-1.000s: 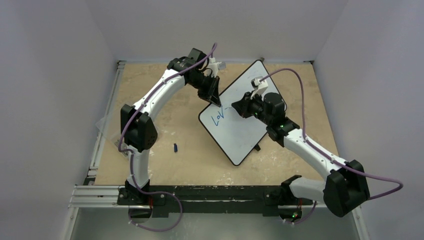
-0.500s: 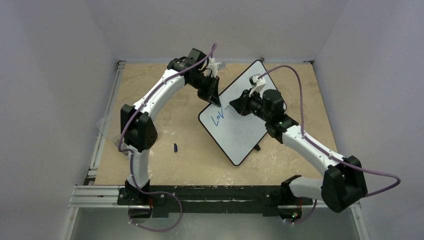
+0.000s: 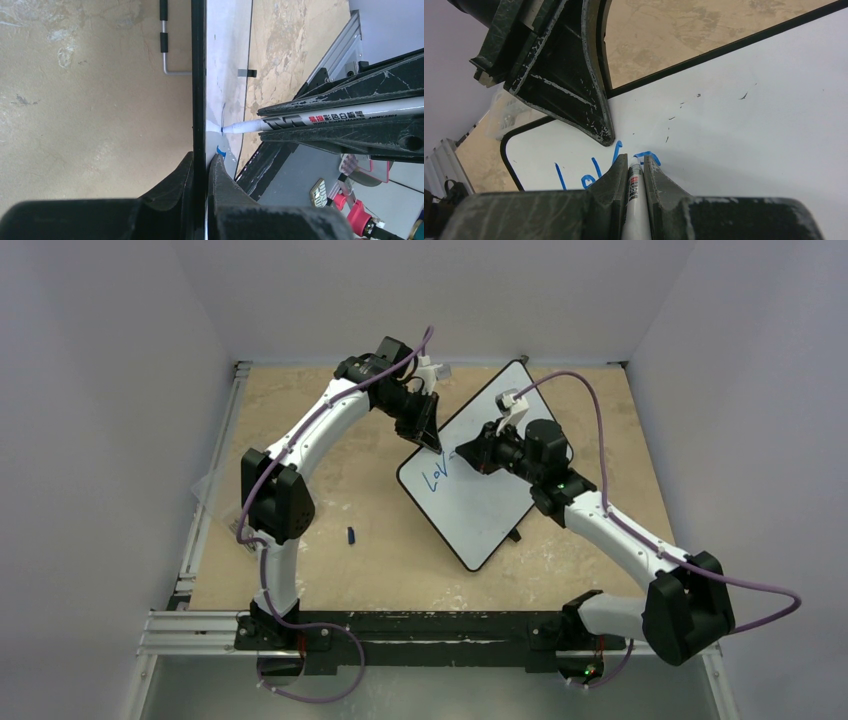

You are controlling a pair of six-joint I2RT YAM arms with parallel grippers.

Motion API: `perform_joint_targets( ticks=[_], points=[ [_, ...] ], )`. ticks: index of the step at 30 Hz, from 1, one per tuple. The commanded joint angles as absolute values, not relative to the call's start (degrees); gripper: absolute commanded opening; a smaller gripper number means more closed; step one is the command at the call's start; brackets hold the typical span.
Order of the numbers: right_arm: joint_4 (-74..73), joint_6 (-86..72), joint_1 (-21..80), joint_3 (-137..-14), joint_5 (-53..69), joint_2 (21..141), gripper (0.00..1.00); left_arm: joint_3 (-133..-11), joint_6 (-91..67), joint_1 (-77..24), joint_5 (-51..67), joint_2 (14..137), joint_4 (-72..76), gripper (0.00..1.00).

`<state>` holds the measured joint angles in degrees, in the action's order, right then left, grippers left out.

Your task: Write a sentence on the whiteboard

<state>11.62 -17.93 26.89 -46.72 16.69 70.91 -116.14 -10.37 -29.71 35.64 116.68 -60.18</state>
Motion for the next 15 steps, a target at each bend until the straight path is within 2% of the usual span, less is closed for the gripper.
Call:
perform_joint_targets(
  ticks=[1,15],
  points=[
    [12.40,-17.12,26.92,-45.73,18.38,69.94,0.00,-115.49,-5.98,-30.95,23.81,116.76,-59.31,0.00],
    [9.60,-16.44,26.89,-42.44,12.12,68.57,0.00,-115.66,-6.07,-30.99,24.11,116.54,-59.24,0.00]
  ],
)
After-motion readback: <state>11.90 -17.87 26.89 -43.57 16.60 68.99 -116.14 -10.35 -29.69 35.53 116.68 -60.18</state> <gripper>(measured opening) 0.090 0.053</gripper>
